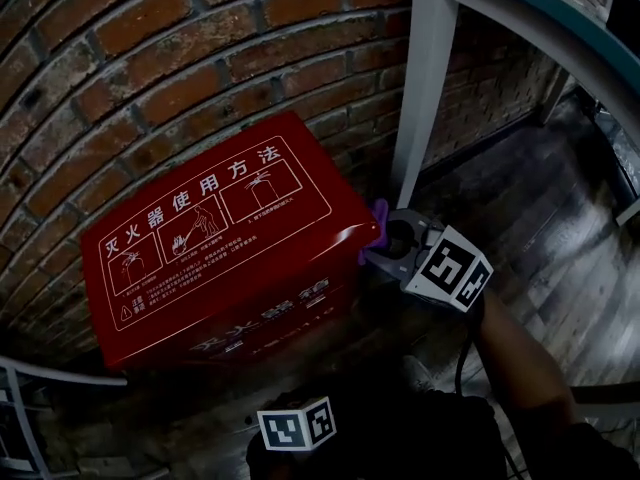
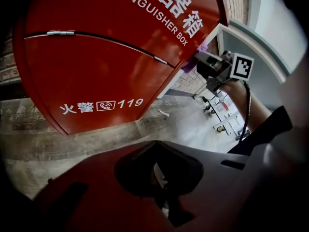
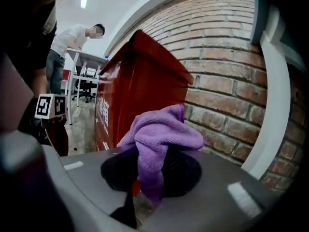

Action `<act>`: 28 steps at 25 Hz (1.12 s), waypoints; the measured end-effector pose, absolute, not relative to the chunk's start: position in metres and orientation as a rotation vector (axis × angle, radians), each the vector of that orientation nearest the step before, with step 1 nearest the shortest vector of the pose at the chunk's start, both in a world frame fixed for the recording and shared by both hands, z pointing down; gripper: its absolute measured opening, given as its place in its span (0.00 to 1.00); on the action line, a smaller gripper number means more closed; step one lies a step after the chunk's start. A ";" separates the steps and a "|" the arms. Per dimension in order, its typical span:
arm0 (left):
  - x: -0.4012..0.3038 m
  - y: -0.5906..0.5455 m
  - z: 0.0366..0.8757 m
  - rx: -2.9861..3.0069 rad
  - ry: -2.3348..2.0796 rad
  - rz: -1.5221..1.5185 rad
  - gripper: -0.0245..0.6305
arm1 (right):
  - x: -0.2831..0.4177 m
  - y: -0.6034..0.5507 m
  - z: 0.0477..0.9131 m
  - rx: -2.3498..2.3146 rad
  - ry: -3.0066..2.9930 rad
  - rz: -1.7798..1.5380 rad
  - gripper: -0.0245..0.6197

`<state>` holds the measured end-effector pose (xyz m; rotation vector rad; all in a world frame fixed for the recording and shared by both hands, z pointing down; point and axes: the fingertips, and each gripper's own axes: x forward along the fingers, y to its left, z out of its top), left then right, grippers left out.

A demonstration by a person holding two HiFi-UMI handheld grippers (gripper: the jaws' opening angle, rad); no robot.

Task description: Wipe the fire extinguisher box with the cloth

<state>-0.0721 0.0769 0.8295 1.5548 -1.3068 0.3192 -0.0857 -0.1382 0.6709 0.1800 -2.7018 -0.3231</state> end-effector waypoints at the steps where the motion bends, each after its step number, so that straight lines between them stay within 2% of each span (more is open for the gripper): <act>1: -0.071 0.078 0.829 1.555 -1.308 0.320 0.05 | -0.085 -0.138 0.683 0.172 -2.684 -0.302 0.18; 7: -0.073 0.077 0.828 1.553 -1.322 0.323 0.05 | -0.074 -0.130 0.758 0.154 -2.571 -0.137 0.17; 11: -0.076 0.076 0.825 1.537 -1.335 0.290 0.05 | -0.063 -0.105 0.767 0.095 -2.555 -0.098 0.18; 18: -0.080 0.072 0.812 1.537 -1.351 0.199 0.05 | -0.051 -0.069 0.709 0.071 -2.725 -0.003 0.18; 28: -0.122 0.064 0.753 1.552 -1.545 0.163 0.05 | -0.025 -0.065 0.611 0.329 -2.997 0.185 0.18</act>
